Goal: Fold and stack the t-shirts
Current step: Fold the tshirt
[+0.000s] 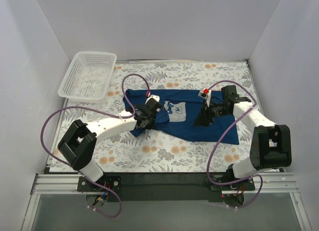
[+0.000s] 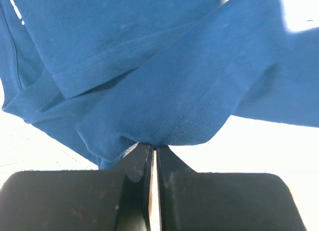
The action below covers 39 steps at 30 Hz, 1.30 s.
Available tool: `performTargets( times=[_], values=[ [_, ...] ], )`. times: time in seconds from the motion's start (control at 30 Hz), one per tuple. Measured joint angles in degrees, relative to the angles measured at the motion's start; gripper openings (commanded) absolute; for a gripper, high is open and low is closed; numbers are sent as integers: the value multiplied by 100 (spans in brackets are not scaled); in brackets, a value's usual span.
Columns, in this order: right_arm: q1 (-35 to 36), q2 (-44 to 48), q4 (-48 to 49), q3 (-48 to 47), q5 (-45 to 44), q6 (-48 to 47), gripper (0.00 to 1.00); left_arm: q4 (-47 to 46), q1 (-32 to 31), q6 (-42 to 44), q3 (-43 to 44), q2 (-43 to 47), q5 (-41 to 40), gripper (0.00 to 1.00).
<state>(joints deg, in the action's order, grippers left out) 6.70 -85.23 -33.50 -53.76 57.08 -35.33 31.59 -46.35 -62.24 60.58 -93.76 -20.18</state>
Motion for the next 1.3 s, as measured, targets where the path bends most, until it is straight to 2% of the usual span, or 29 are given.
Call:
performTargets(
  times=[0.2,0.33,0.6,0.8,1.1,1.2,1.3],
  values=[
    [-48,380,-306,7,-857,-334,42,72,39,-11,0,686,518,0],
    [-321,713,-876,2,-1794,-1003,43,96,153,-20,-39,942,916,0],
    [-2022,839,-1718,337,-3324,-2809,46,131,269,-107,-444,1488,1576,0],
    [-2133,498,-1915,614,-3661,-3340,50,138,278,-214,-699,2087,1843,0],
    [-2131,186,-1364,841,-4000,-3407,49,138,317,-376,-1082,2415,2271,0],
    [-2131,149,-1250,855,-4028,-3410,39,160,339,-431,-1123,2461,2413,0],
    [-2142,136,-1082,857,-4052,-3445,14,208,350,-531,-1128,2553,2566,0]
  ],
)
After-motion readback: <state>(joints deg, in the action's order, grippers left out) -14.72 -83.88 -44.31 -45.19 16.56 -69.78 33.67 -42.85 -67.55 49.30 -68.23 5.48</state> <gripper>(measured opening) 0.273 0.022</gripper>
